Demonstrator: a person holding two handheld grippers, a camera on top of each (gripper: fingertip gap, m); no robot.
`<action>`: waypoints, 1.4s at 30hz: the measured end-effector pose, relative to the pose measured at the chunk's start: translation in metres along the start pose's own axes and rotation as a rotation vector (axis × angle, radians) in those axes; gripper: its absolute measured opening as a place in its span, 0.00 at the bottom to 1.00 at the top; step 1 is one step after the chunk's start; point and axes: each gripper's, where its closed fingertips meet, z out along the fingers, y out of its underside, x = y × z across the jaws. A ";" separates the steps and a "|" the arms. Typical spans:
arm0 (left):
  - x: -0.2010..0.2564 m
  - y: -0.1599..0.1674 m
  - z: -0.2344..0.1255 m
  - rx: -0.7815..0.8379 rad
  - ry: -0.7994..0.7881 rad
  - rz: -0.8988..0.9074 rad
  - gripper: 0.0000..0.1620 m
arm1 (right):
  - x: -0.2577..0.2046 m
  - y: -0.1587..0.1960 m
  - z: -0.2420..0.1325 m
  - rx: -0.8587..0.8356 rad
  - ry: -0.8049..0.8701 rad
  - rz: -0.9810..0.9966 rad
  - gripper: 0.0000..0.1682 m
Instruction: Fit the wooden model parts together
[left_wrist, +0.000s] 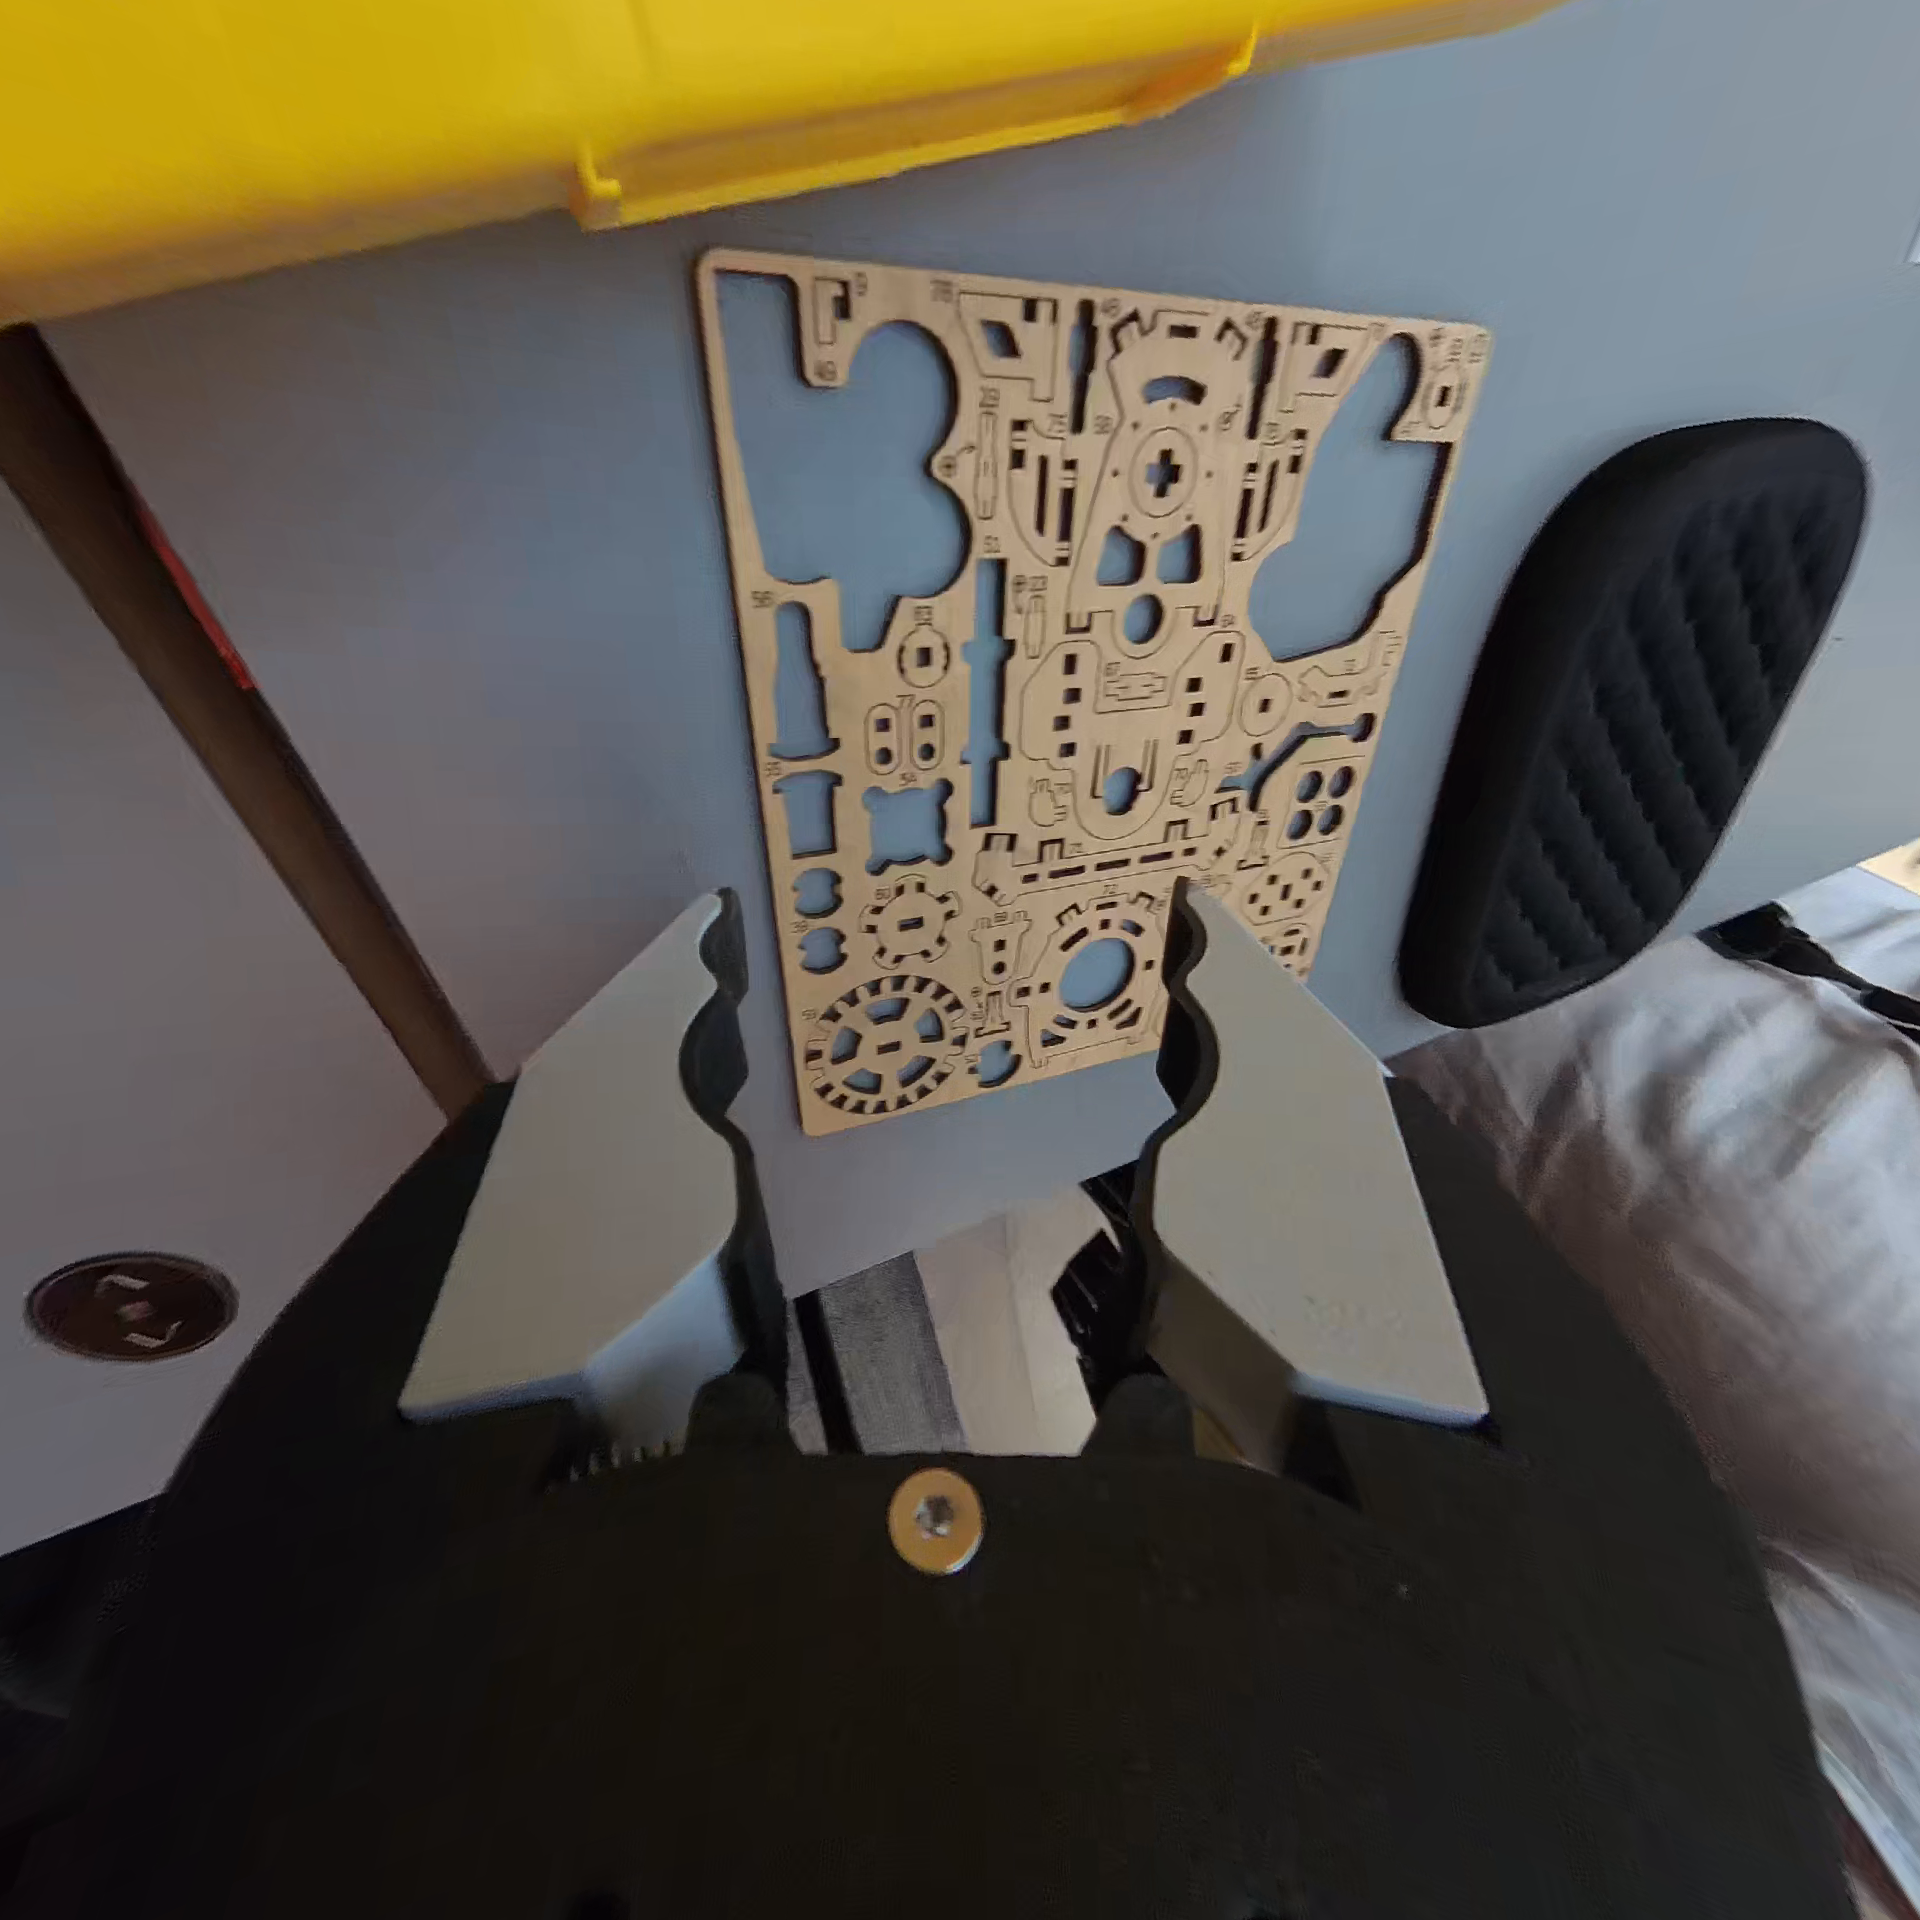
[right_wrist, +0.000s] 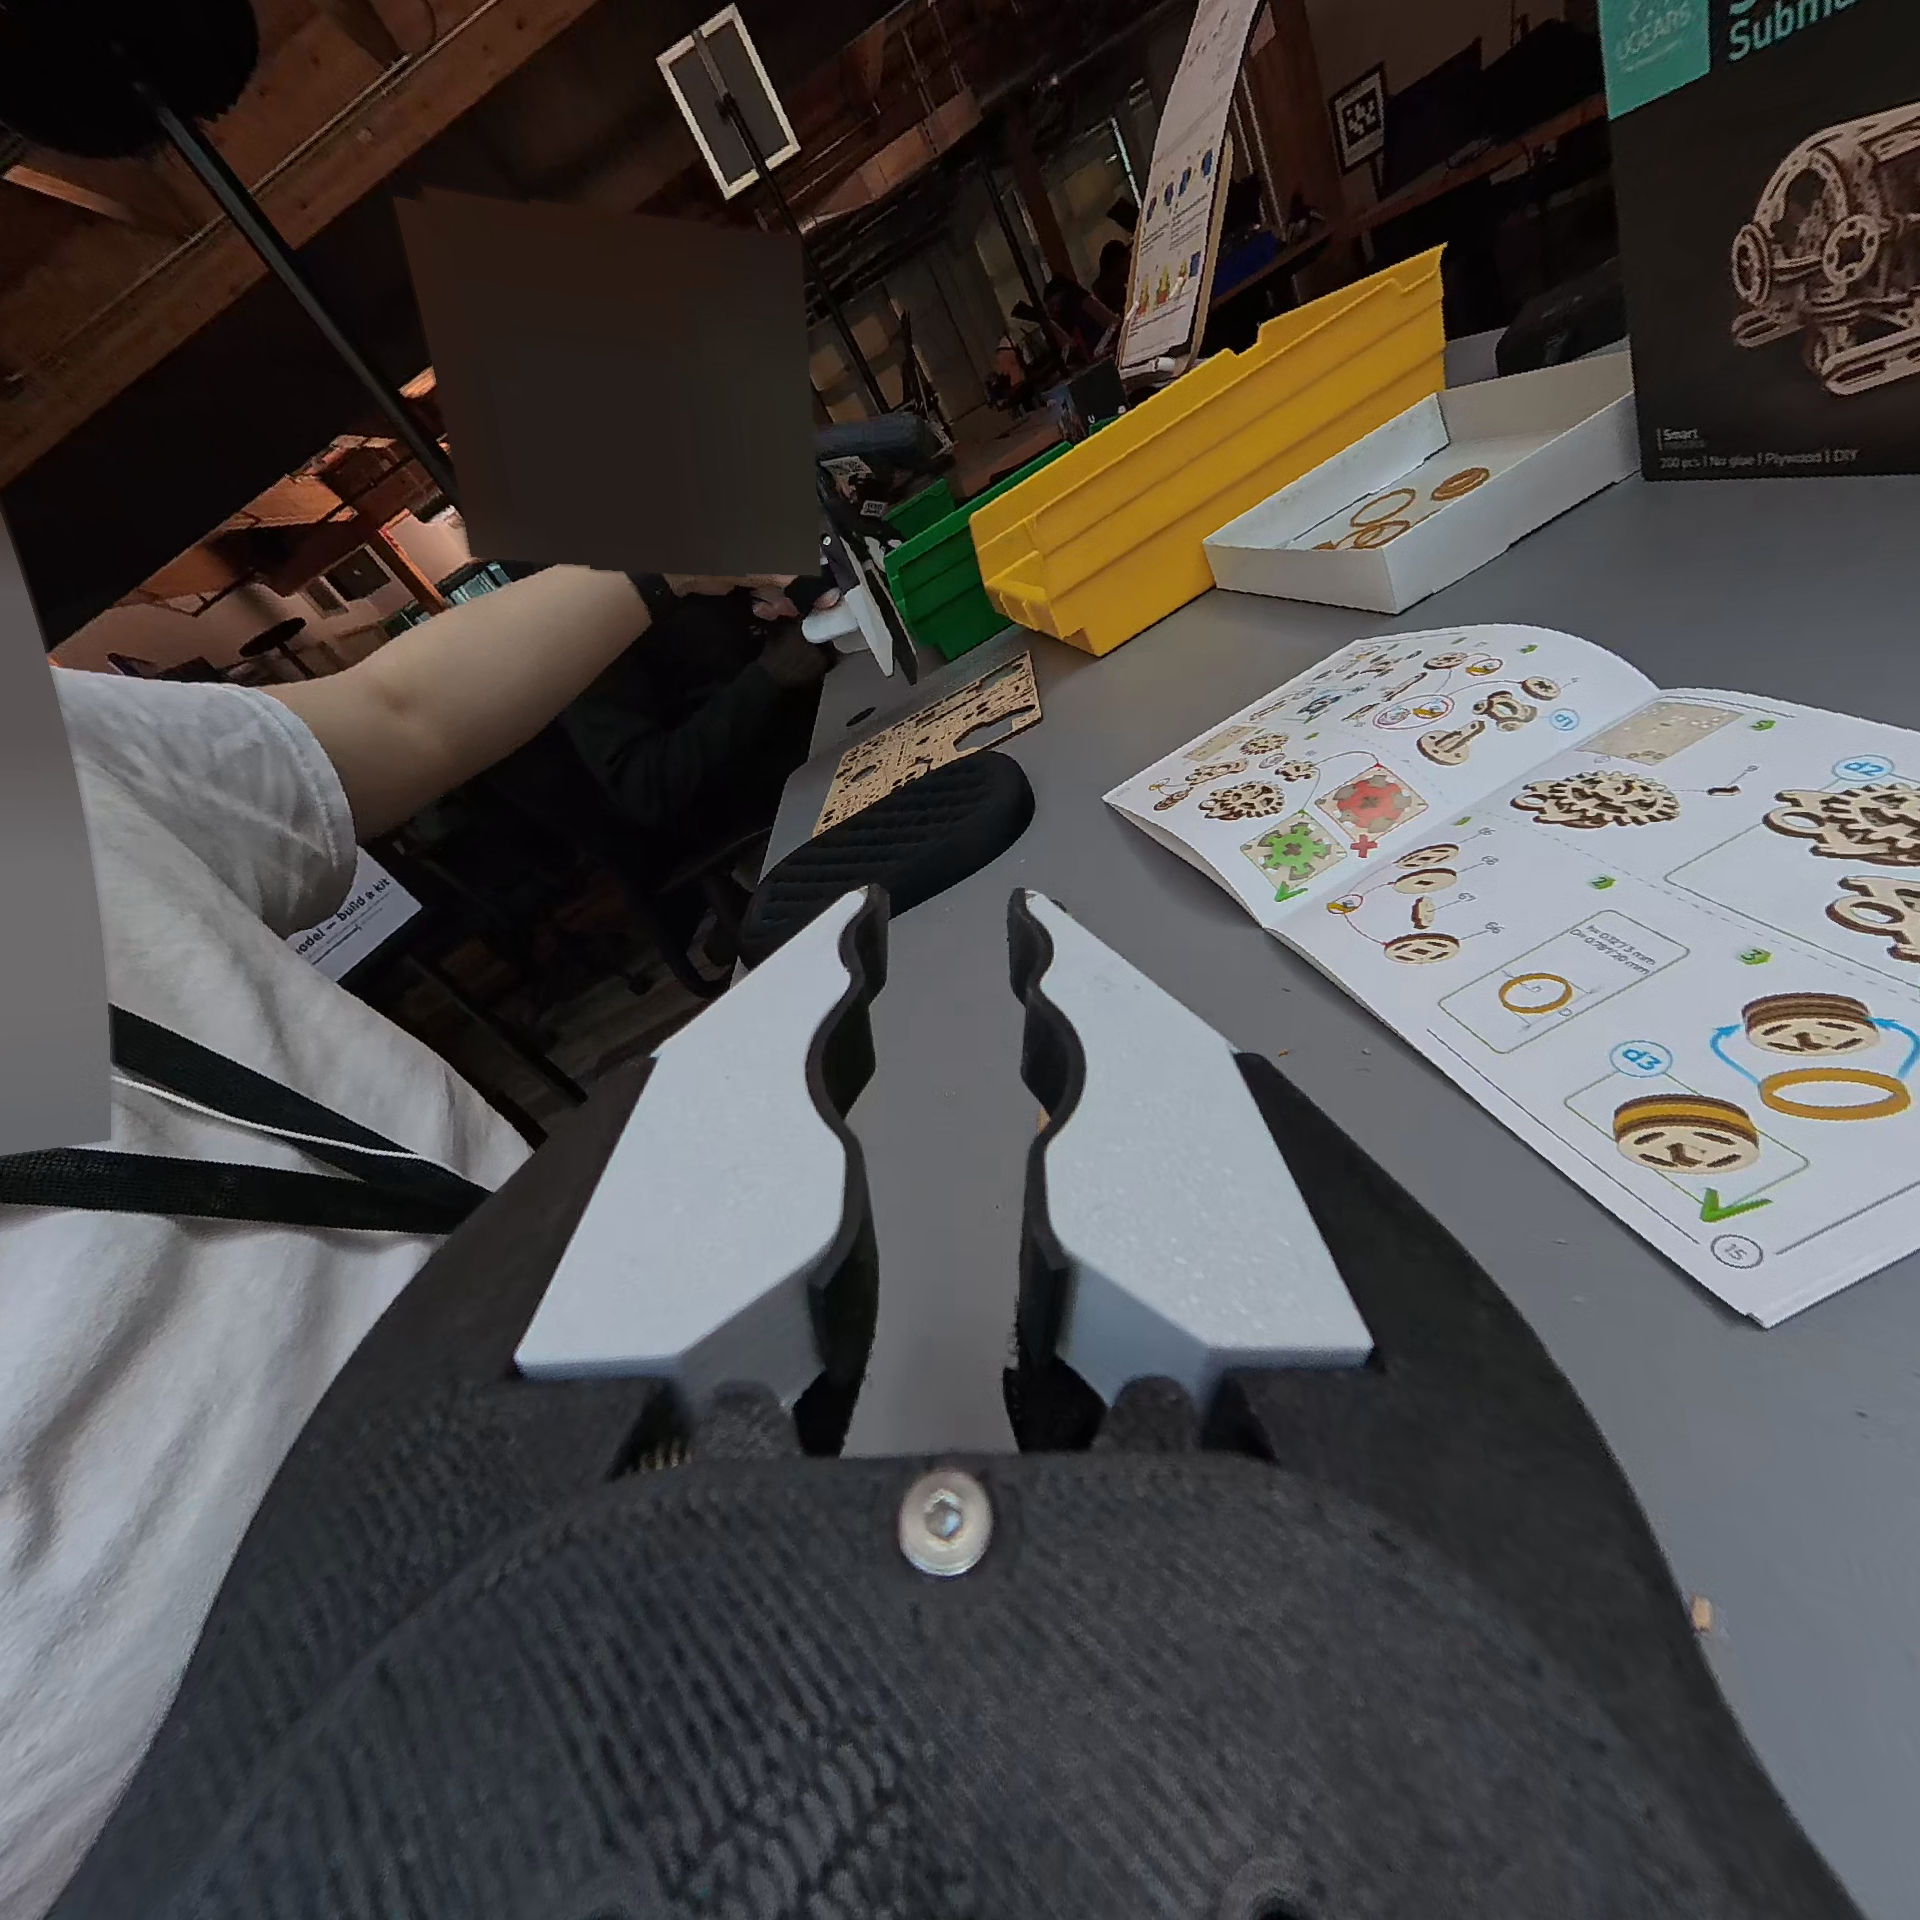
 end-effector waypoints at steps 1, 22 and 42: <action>-0.007 0.000 -0.003 0.023 -0.077 0.023 0.50 | 0.002 0.000 -0.002 -0.002 0.016 -0.013 0.13; 0.336 -0.055 0.026 1.243 0.191 0.647 0.31 | 0.029 0.103 -0.017 -0.773 0.223 -0.300 0.05; 0.427 -0.054 0.088 0.638 0.781 0.603 0.08 | -0.026 0.036 0.064 -0.544 -0.062 -1.098 0.04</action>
